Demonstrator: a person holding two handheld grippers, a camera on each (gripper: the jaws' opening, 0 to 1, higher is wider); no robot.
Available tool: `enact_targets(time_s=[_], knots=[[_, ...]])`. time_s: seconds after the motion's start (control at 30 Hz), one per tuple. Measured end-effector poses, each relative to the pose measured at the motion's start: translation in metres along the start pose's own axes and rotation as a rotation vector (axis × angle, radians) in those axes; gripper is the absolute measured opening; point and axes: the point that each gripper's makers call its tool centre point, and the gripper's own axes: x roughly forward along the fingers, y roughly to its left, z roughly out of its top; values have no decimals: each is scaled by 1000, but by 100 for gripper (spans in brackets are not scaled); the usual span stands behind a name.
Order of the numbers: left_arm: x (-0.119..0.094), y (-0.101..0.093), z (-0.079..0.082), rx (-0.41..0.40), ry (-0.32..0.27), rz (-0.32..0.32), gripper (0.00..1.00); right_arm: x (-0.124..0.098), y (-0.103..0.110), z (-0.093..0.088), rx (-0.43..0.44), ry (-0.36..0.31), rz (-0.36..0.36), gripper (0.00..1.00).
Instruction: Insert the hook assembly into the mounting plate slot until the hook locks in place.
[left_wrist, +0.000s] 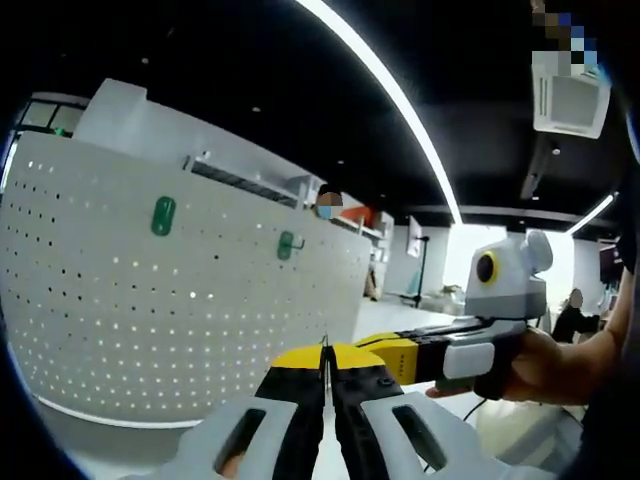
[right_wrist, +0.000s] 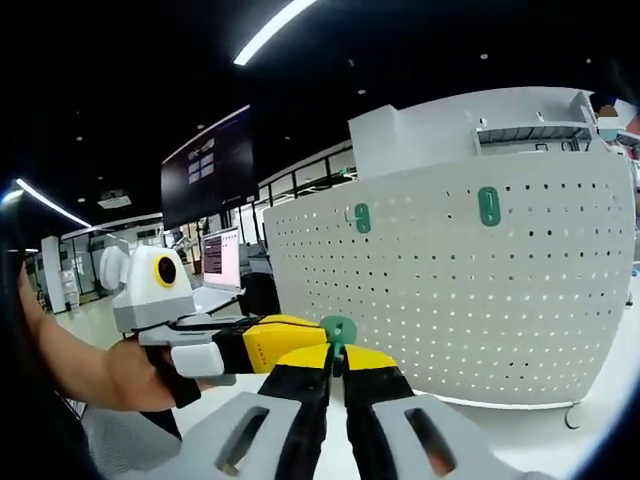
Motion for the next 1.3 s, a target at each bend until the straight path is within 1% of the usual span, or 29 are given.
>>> enact_targets(time_s=[0.1,0.37,0.67,0.87,0.93,1.03,1.3], knots=[[0,0,0,0,1,-2,1,0,-1,0,13,-3,2,3],[1,0,-2,8,11,-5,1,0,-2,-1,3,0,1,2],[2,0,2,55,16,-6,2,1,-2,2,3,-3,-2,2],[1,3,5,74,16,3,7,0,-4,2,4,-7,-10,2],[-1,4,5,96,21,7,8,0,-6,3,2,-9,-16,2],[-5,6,5,156,35,24,9,-1,-9,4,5,-14,-24,2],[-11,13,6,248,49,60,14,1,-12,11,-5,-26,-39,2]])
